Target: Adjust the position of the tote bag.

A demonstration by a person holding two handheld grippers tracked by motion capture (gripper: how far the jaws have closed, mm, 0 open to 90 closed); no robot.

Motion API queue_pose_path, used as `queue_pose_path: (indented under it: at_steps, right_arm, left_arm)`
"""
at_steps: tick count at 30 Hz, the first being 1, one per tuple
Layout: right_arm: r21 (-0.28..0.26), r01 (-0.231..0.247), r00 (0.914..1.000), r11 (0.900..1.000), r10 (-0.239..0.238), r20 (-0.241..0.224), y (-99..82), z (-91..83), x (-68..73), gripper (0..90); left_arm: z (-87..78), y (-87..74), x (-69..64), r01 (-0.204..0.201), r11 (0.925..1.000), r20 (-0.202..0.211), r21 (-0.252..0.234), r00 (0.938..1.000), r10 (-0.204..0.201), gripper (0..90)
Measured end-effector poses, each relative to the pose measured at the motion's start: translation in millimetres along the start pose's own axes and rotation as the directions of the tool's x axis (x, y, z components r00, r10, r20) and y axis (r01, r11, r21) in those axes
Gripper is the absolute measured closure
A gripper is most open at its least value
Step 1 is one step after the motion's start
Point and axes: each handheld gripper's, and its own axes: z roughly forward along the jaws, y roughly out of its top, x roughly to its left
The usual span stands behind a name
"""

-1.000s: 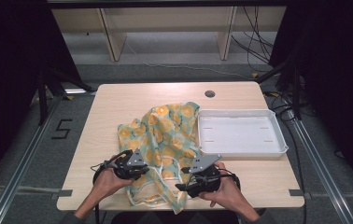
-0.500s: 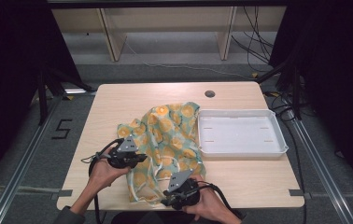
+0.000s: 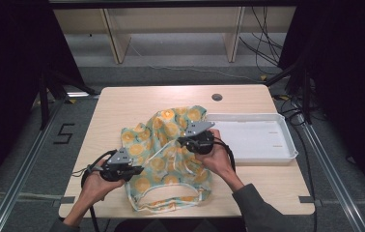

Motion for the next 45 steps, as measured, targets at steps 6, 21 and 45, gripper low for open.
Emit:
queue_pose_path:
  at_steps: [6, 21, 45]
  right_arm:
    - [0.075, 0.041, 0.999, 0.9963, -0.042, 0.012, -2.7, 32.5, -0.6, 90.0]
    - [0.12, 0.066, 0.9967, 0.9905, -0.071, 0.04, -5.1, 47.8, 3.3, 90.0]
    - [0.076, 0.011, 0.9937, 0.9971, -0.003, -0.112, -7.3, -25.3, 36.1, 48.1]
  left_arm:
    - [-8.0, -4.5, 1.6, -0.006, 0.9992, -0.018, -0.038, 0.9998, 0.006, 88.6]
    - [10.4, 25.2, -59.9, -0.17, 0.9853, -0.138, 0.022, 0.9755, 0.171, 39.2]
    - [61.6, 31.5, -4.2, -0.14, 0.9838, -0.171, 0.112, 0.9726, 0.157, 89.9]
